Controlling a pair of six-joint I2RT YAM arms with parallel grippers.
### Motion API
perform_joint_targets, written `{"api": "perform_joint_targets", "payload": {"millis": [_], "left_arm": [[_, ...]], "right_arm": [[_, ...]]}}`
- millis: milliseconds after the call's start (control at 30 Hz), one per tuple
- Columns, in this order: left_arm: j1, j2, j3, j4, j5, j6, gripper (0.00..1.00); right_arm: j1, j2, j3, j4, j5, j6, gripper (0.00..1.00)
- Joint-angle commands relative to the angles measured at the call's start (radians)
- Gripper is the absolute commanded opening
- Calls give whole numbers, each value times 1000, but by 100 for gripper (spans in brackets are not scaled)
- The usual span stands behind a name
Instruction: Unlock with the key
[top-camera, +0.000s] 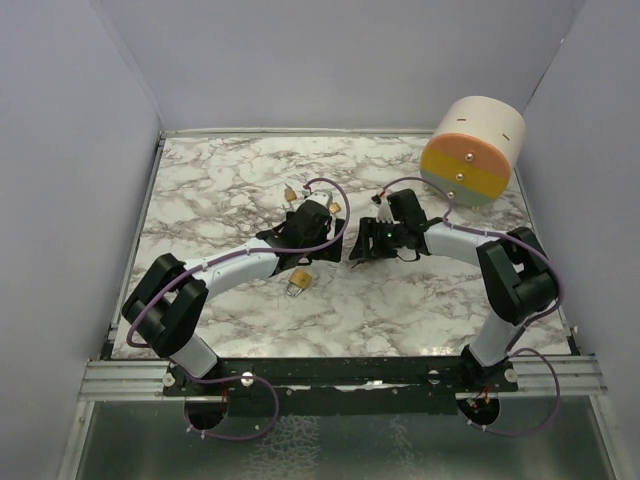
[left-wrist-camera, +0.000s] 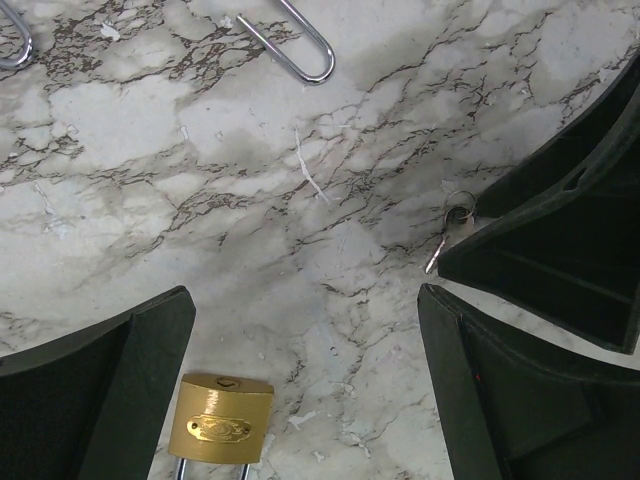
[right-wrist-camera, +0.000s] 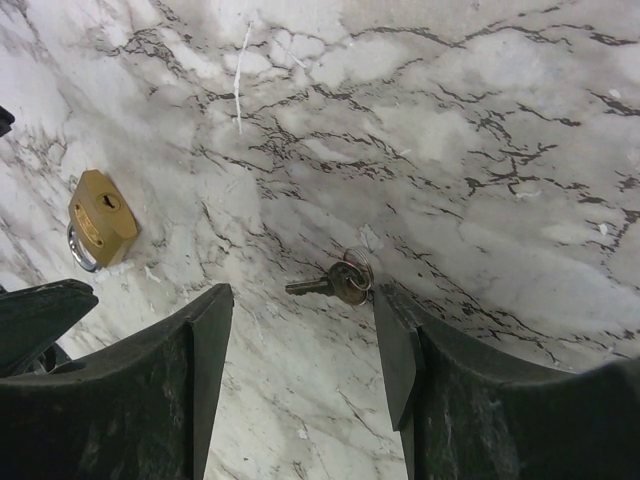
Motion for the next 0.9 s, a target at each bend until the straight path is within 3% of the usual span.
{"api": "perform_joint_targets", "payload": {"millis": [0,433,533,567,633,700,867], "left_arm": [[0,-15,-1,16,-27,5,96],[4,-15,-13,19,-28,1,95],[6,-19,-15,26,-24,-9,81],[8,-23,-17,34,-21,-14,70],[11,-34,-27,53,-8,-21,27],[16,-41,-30,61,-3,-29,0],[32,-32,-7,31,12,-54,0]], "right_arm": [[2,56,-2,11,-31,-4,59],[0,76,2,6,47,-5,51],[1,57,1,14,58,-2,51],[1,43,-5,25,65,4,51],[2,18,-9,38,87,17,51],[1,-4,-9,51,93,19,51],[1,-14,6,56,86,20,51]]}}
